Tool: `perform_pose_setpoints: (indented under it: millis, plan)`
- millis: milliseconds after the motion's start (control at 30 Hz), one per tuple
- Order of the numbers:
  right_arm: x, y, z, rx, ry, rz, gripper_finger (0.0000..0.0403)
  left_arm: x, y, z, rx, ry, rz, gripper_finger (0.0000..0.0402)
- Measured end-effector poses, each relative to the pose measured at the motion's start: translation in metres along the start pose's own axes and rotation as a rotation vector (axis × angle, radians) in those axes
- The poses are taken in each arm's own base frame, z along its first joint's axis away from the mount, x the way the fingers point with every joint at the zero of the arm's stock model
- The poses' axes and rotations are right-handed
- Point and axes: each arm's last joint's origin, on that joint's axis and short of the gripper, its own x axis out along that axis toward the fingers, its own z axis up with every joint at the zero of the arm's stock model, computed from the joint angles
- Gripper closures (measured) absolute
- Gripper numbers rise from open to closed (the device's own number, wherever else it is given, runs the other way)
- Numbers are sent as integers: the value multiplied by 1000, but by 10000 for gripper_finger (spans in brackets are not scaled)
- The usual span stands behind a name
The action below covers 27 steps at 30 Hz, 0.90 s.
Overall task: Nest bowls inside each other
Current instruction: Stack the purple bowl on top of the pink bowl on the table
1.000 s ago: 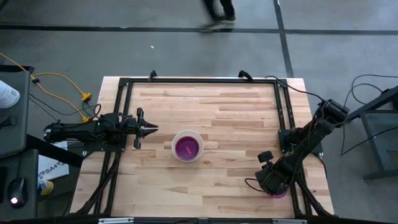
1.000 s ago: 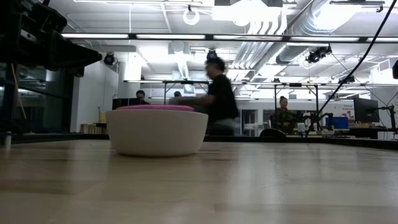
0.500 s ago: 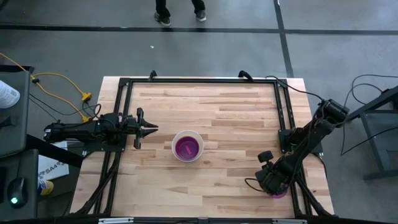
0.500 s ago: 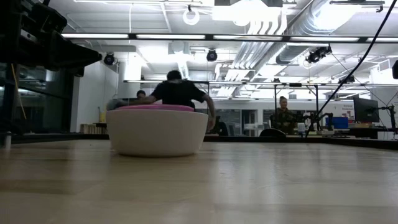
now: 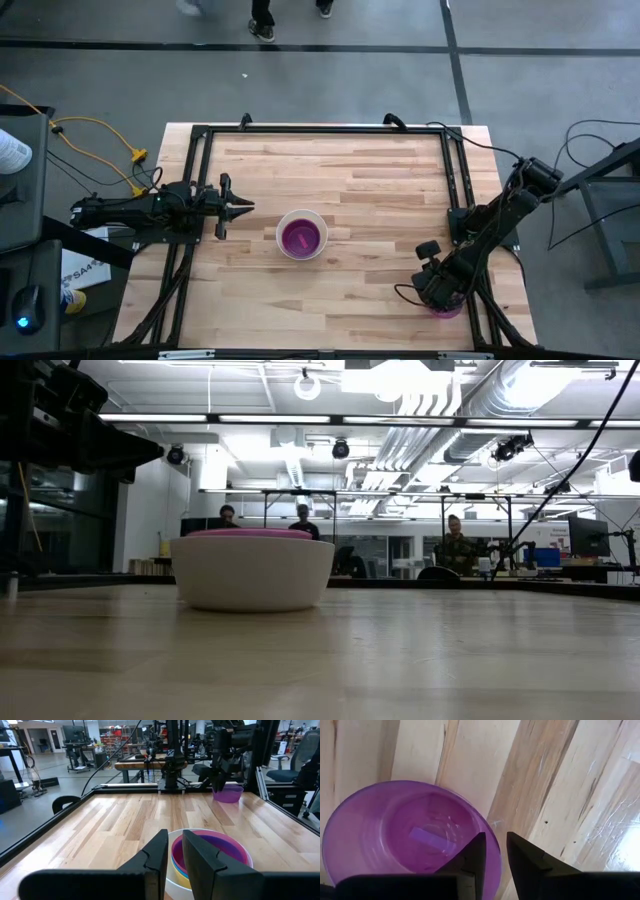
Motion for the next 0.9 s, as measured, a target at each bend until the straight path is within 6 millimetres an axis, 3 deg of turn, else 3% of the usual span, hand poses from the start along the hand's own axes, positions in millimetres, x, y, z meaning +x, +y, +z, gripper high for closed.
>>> perform_pose_setpoints:
  millis: [200, 400, 600, 900]
  plan:
    - [0, -4, 2, 17, 0, -2, 342, 0, 0, 0, 0, 0, 0, 343]
    - [0, -7, 4, 28, 2, -1, 393, 0, 0, 0, 0, 0, 0, 343]
    - [0, -13, 8, 55, 12, 21, 398, 0, 0, 0, 0, 0, 0, 343]
    - [0, -43, 23, 187, -5, 26, 399, 0, 0, 0, 0, 0, 0, 343]
